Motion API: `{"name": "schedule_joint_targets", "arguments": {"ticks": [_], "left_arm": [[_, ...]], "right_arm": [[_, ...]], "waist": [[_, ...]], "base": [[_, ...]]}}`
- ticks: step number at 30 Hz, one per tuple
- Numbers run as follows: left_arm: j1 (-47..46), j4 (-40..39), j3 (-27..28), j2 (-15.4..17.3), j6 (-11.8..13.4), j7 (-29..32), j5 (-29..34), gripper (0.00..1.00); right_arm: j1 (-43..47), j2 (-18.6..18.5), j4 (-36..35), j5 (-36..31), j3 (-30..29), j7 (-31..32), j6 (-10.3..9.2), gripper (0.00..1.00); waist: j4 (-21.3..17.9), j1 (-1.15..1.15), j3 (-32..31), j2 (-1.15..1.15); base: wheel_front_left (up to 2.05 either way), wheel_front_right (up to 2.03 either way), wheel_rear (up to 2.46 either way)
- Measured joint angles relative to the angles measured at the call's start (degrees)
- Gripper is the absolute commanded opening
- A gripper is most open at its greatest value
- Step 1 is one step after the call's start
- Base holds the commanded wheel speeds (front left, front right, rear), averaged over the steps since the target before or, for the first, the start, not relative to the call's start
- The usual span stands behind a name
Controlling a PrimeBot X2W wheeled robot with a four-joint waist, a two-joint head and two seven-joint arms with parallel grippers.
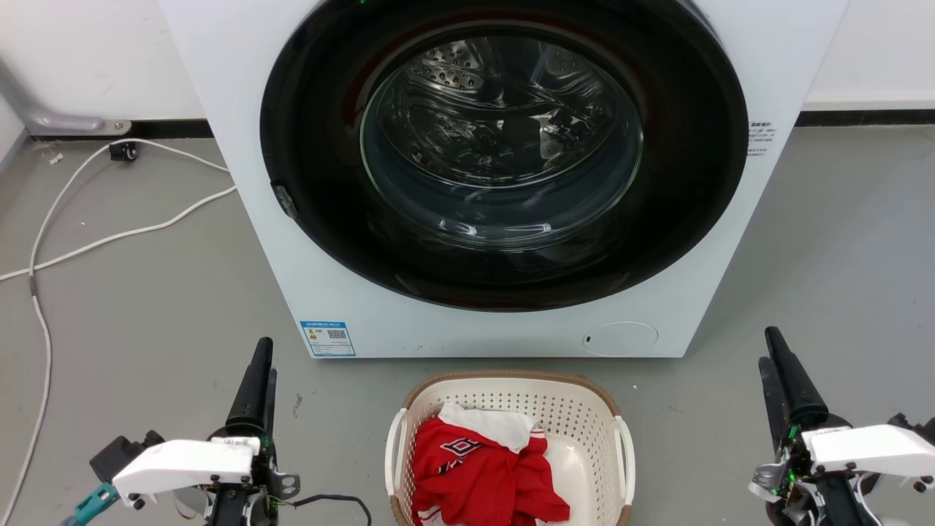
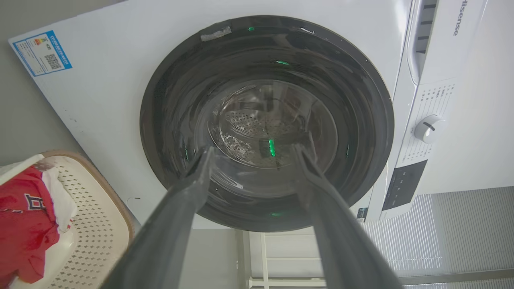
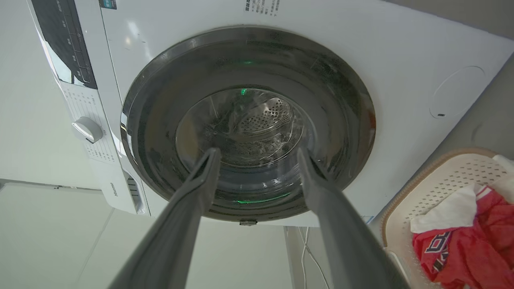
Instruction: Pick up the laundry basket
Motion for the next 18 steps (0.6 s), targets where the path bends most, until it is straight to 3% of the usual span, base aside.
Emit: {"name": "schedule_joint_targets", "arguments": {"ticks": [7,18], "left_arm": [[0.0,-2.1,-0.5,0.0,0.1,-1.7,9.3,1.00],[0.0,-3.0,-4.1,0.0,2.7,-3.9,21.8,1.00]], "right_arm": [[0.2,0.0,-0.8,-11.3,0.8,-1.6,0.00,1.00],[0.6,0.1,-1.0,-26.4,1.4,-3.9,0.00,1.00]], "waist": [[0.1,0.00,-0.1,0.00],[0.2,0.00,-0.1,0.00]], "base": [[0.00,0.00,0.00],[0.00,0.00,0.00]]}}
